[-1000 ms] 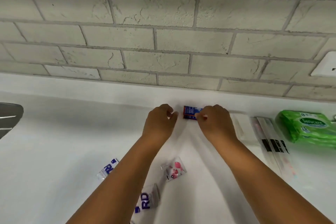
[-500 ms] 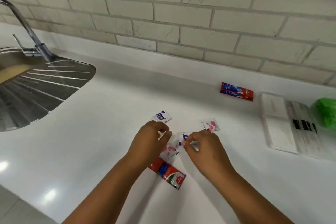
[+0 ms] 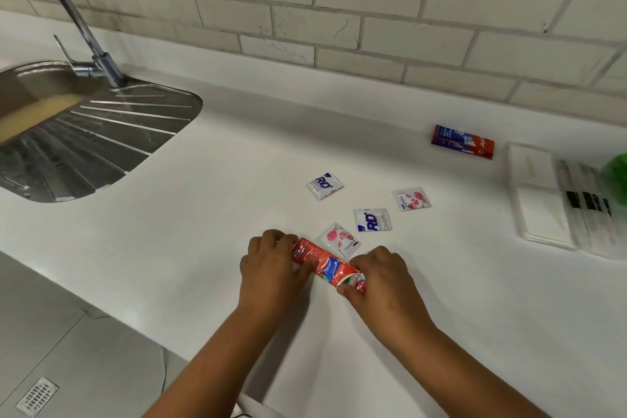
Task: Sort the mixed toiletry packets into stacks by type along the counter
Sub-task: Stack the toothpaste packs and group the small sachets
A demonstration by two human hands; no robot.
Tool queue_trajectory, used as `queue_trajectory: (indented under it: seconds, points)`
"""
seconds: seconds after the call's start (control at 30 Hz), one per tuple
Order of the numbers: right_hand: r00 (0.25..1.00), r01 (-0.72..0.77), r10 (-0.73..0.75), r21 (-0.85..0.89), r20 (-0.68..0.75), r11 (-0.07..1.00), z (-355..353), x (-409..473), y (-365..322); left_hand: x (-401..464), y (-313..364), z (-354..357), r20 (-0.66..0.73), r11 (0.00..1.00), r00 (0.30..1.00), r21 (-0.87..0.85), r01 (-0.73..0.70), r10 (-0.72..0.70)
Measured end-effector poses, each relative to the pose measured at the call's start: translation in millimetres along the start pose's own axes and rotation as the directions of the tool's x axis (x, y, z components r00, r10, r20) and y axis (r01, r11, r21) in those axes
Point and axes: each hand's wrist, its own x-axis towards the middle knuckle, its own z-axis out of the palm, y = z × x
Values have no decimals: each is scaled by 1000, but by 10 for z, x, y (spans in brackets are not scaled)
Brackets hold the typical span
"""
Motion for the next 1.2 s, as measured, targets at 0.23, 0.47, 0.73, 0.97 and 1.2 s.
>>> queue_trajectory:
  seconds: [0.23, 0.47, 0.73, 0.97, 1.2]
  points:
    - [996, -79, 92, 361, -17, 929, -13, -39, 52, 33, -44, -76, 57, 987, 998, -162, 14, -5]
    - [944, 202, -73, 388, -322, 899, -60, -108, 143, 54, 116, -283, 378, 341, 887, -824, 452, -264]
    - [938, 157, 50, 549, -343, 821, -113, -75, 313, 201, 229, -235, 422, 110, 880, -885, 452, -218]
    - [907, -121, 404, 993, 117, -16, -441, 161, 489, 465, 553, -69, 349, 235, 922, -894, 381, -167]
    - [870, -22, 491, 999, 41, -45, -809, 548, 859, 896, 1074, 31, 272, 314, 958, -905, 287, -92]
